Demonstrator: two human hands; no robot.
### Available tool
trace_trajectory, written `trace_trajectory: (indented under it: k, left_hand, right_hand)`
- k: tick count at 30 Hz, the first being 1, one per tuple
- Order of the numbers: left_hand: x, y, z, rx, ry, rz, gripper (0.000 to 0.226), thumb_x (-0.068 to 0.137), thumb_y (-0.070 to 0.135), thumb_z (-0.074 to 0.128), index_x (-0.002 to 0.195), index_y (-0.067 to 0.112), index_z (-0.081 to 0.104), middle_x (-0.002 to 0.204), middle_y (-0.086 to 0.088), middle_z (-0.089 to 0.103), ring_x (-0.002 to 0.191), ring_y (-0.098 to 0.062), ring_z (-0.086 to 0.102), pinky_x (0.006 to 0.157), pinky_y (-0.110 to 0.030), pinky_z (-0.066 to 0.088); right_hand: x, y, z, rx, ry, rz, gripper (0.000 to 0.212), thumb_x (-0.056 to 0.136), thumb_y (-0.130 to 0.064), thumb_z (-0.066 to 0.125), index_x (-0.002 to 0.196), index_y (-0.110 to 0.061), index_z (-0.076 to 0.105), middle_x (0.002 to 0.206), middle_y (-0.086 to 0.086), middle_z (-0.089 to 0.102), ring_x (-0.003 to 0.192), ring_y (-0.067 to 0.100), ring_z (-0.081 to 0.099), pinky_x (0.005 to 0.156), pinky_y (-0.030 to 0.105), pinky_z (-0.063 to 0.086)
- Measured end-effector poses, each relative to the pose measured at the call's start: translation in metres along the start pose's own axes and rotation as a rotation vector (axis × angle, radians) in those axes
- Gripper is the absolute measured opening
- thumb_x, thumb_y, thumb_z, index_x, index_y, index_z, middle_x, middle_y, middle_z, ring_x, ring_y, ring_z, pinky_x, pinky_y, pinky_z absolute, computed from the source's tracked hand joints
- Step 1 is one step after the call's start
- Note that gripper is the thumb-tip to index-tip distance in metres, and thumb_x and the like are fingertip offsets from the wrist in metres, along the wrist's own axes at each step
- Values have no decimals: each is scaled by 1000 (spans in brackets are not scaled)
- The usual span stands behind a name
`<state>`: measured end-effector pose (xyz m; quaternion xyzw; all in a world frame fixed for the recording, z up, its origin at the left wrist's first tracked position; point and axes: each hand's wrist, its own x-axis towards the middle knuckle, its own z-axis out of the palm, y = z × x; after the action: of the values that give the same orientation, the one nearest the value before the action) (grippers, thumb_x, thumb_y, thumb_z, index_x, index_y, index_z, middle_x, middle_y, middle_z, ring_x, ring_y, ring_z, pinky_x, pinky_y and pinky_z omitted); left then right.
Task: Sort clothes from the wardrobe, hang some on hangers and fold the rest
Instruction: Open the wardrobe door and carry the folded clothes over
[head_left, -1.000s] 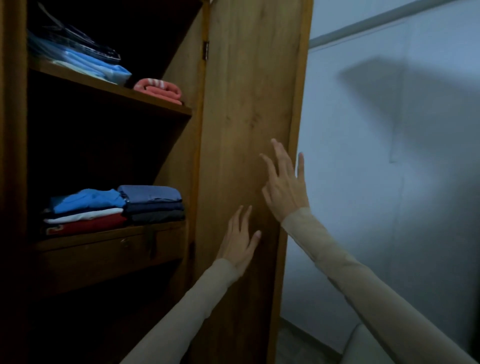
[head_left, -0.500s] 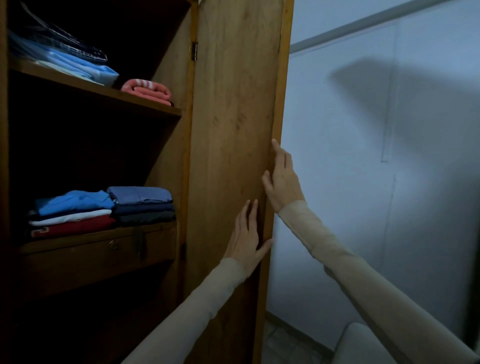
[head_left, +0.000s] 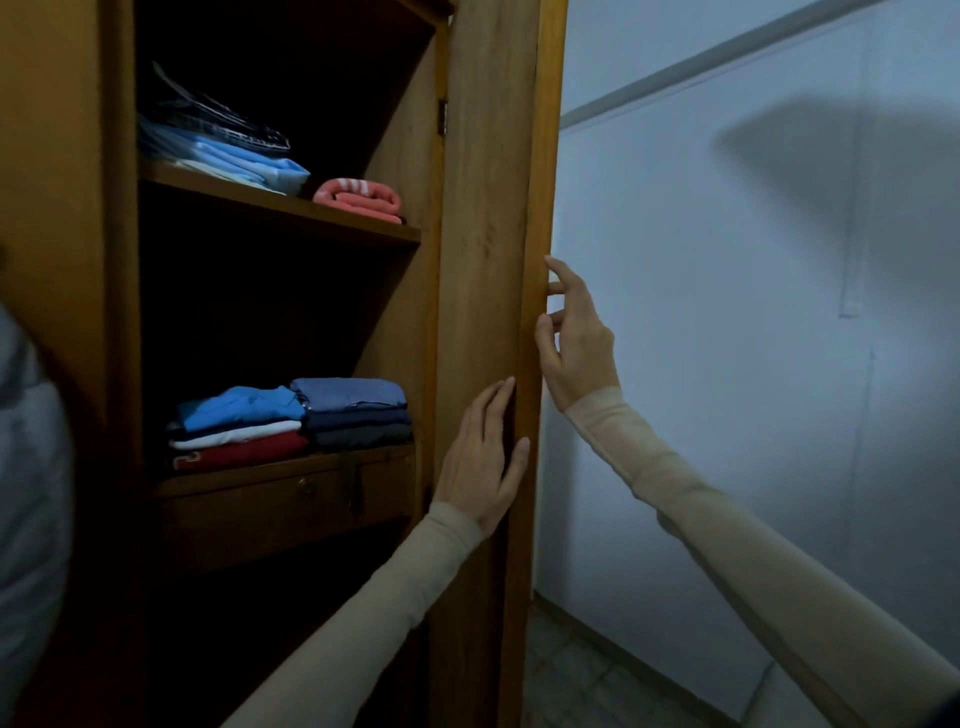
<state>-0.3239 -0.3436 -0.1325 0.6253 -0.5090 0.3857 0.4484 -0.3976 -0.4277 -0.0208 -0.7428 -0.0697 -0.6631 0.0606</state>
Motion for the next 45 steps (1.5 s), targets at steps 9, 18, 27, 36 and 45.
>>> trace_trajectory:
  k: [9, 18, 27, 36, 45]
  left_hand:
    - [-18, -60, -88, 99, 117, -71, 58, 93, 37, 36, 144, 18, 18, 139, -14, 43, 124, -12, 42, 101, -16, 32]
    - [-37, -119, -165, 370, 136, -223, 54, 97, 31, 35, 147, 14, 22, 145, -12, 34, 127, -17, 40, 99, -19, 29]
    - [-36, -185, -207, 589, 44, -388, 57, 100, 18, 37, 149, 10, 10, 156, -4, 14, 142, -12, 17, 106, -11, 7]
    - [12, -241, -214, 996, -153, -473, 67, 100, 28, 34, 148, 12, -11, 156, -10, -15, 145, -21, -9, 119, -36, 3]
    - [60, -288, -211, 1208, -463, -390, 72, 100, 26, 35, 146, 9, -18, 148, -17, -32, 138, -29, -28, 117, -41, -6]
  right_hand:
    - [0, -65, 84, 87, -27, -86, 44, 91, -17, 37, 131, -2, 50, 119, 11, 61, 74, 19, 65, 61, 26, 54]
    - [0, -116, 175, 226, -285, -110, 47, 95, -17, 36, 142, -11, 37, 148, 3, 37, 127, 15, 47, 88, 15, 40]
    - [-1, -103, 252, 303, -788, 73, 59, 100, -23, 39, 151, -21, 9, 158, -6, 2, 145, 14, 11, 116, 42, 23]
    - [4, -73, 324, 178, -815, 103, 64, 99, -27, 39, 150, -21, 1, 157, -5, -13, 145, 15, 0, 117, 44, 18]
    - [-11, -46, 392, 16, -755, -62, 73, 99, -43, 25, 138, -23, -33, 145, -3, -42, 137, 15, -32, 110, 58, -8]
